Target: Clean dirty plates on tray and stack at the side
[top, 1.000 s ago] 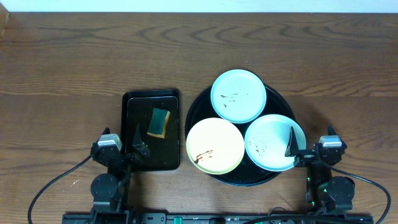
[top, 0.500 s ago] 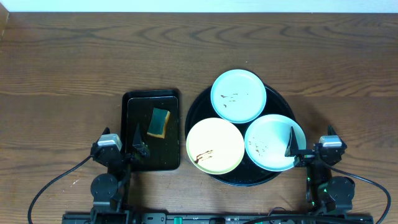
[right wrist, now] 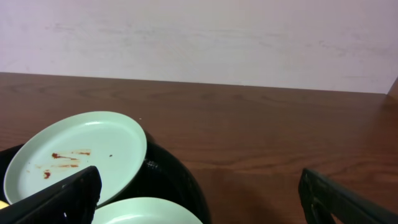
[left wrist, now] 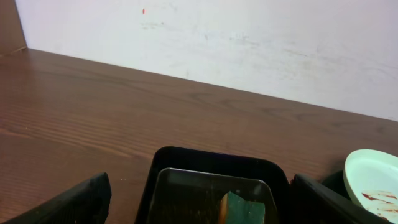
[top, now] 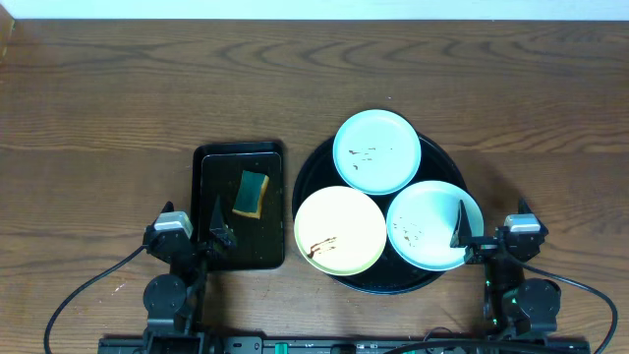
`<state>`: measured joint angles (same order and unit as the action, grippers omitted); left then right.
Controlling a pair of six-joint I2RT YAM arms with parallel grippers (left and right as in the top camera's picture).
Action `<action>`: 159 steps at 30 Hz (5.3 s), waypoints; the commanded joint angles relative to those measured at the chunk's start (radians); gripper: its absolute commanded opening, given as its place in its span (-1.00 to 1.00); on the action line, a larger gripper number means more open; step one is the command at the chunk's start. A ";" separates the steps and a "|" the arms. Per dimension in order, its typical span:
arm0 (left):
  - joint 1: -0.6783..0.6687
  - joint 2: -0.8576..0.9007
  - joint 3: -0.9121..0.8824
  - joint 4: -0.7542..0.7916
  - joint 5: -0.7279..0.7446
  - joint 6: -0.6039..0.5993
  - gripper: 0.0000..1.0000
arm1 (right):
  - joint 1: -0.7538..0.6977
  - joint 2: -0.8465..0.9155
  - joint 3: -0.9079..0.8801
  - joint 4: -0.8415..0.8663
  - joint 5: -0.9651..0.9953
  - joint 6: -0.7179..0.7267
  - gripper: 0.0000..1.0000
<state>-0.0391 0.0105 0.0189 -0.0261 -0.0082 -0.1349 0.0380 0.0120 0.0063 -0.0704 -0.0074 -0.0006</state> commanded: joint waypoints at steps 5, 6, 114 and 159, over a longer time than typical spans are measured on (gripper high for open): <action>0.005 0.000 -0.015 -0.042 -0.045 -0.009 0.83 | 0.009 0.001 -0.001 -0.005 -0.001 0.011 0.99; 0.005 0.000 -0.015 -0.042 -0.045 -0.009 0.82 | 0.009 0.001 -0.001 -0.005 -0.001 0.011 0.99; -0.024 1.533 1.085 -0.834 0.296 0.166 0.77 | 0.009 0.001 -0.001 -0.005 -0.001 0.011 0.99; -0.024 1.856 1.086 -0.583 0.266 0.309 -0.38 | 0.009 0.001 -0.001 -0.005 -0.001 0.011 0.98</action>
<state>-0.0635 1.8469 1.0992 -0.6044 0.2855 0.1879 0.0387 0.0135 0.0063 -0.0704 -0.0078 -0.0002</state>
